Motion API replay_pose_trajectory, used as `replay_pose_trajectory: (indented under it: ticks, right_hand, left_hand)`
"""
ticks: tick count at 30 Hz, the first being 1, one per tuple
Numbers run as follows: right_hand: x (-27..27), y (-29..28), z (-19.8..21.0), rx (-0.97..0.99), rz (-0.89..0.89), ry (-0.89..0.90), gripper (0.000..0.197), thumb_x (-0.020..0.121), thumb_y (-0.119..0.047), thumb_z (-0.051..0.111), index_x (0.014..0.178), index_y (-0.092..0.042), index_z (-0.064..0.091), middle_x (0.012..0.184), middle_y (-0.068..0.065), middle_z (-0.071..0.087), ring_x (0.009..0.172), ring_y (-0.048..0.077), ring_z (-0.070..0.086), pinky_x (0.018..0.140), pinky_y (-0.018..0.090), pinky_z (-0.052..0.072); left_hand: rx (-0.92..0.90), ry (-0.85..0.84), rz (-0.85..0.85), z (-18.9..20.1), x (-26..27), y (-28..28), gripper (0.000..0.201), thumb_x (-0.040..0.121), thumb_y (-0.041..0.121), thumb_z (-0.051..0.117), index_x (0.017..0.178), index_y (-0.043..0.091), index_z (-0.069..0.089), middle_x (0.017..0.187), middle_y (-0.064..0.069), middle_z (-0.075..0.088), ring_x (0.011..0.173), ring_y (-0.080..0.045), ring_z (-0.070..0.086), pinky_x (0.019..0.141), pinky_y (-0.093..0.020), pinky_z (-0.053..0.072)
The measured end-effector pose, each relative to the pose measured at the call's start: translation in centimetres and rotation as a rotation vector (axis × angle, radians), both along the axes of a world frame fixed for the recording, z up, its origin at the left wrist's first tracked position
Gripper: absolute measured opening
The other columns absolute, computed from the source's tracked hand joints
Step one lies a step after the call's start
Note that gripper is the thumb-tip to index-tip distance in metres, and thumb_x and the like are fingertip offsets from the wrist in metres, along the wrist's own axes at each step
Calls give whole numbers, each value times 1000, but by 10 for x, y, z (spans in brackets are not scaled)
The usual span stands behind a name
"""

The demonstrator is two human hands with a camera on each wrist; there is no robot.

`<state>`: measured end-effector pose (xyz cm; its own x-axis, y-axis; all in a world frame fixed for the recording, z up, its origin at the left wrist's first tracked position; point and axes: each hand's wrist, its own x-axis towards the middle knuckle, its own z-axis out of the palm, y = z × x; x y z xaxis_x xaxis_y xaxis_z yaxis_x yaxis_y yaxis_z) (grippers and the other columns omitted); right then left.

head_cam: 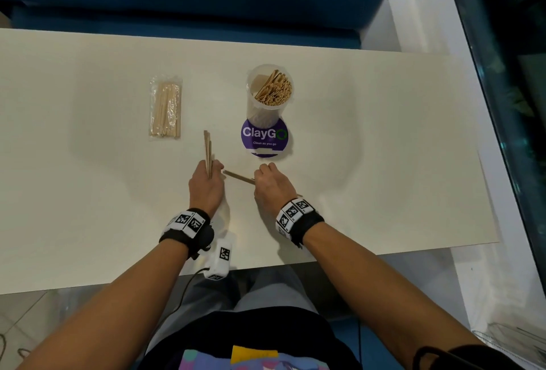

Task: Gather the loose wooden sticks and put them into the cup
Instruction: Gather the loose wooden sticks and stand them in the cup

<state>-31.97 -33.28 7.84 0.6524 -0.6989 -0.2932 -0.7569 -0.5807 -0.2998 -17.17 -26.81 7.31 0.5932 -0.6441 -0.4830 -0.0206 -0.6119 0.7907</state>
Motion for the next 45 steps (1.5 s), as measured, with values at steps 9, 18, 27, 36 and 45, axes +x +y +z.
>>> replay_pose_trajectory:
  ticks: [9, 18, 27, 36, 45]
  right_hand:
    - [3, -17, 26, 388, -630, -585, 7, 80, -15, 77, 85, -11, 79, 76, -2, 75, 69, 11, 69, 69, 19, 56]
    - [23, -25, 44, 521, -684, -702, 18, 86, -6, 76, 104, -7, 80, 89, 8, 79, 78, 18, 76, 76, 29, 63]
    - [13, -28, 54, 411, -473, -645, 25, 91, -10, 72, 113, -19, 77, 107, -2, 71, 87, 14, 67, 77, 16, 54]
    - [-31, -30, 24, 444, -501, -152, 24, 83, -16, 82, 104, -10, 72, 98, 2, 68, 82, 14, 63, 77, 28, 55]
    - [-22, 6, 2, 185, -419, -33, 10, 91, -1, 65, 99, -3, 72, 104, 15, 66, 95, 30, 64, 74, 28, 46]
  left_hand:
    - [-38, 227, -48, 6, -20, -18, 63, 86, 79, 55, 96, 17, 57, 74, 1, 55, 58, -17, 48, 55, -33, 43]
    - [-89, 121, -176, 28, -26, -37, 48, 113, 43, 25, 113, 7, 57, 97, 1, 64, 89, -13, 63, 67, -15, 45]
    - [-155, 127, -111, 28, -21, -40, 43, 112, 46, 26, 104, 11, 51, 77, -5, 60, 63, -23, 58, 63, -40, 53]
    - [-94, 247, 19, 22, -14, -35, 37, 108, 50, 36, 90, 20, 48, 79, -2, 49, 59, -16, 39, 49, -28, 36]
    - [-70, 231, 5, 18, -12, -28, 45, 104, 56, 45, 78, 20, 43, 67, -1, 44, 51, -16, 35, 44, -26, 33]
